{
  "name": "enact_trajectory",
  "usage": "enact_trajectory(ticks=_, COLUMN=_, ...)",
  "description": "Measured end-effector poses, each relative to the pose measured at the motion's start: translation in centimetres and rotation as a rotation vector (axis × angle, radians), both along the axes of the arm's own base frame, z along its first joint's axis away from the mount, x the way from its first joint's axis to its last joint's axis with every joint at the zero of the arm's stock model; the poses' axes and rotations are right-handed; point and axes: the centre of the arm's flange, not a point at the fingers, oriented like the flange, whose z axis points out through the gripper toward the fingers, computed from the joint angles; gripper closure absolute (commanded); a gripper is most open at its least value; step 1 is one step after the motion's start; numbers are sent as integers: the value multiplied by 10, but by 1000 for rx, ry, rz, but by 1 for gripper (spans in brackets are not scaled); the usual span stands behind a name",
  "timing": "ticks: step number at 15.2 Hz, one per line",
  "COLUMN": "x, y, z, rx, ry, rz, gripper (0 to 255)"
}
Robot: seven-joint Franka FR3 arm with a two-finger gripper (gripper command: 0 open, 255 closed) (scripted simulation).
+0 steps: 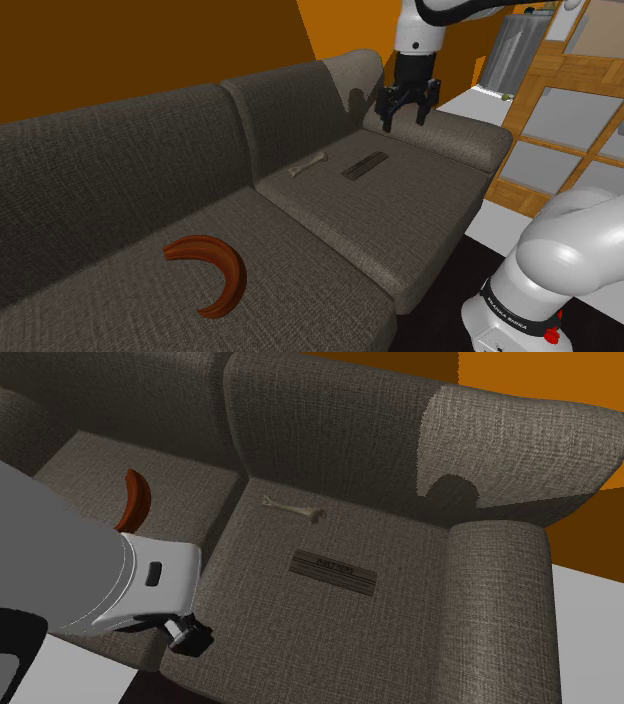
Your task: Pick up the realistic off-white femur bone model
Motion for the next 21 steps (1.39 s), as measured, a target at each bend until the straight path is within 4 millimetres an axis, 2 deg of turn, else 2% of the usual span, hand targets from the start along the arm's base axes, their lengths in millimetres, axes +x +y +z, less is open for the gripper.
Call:
enact_trajectory(ticks=4, x=42, y=15, z=-26, rx=8, ry=9, rz=-118, gripper=0)
enact_trajectory(ticks=10, x=107, y=27, z=-72, rx=20, ry=24, rz=-295, gripper=0)
enact_trajectory(ticks=17, x=186, y=31, z=-119, rx=35, ry=40, rz=-501, gripper=0)
enact_trajectory(ticks=21, x=234, y=26, z=-150, rx=44, ry=49, rz=-619, gripper=0)
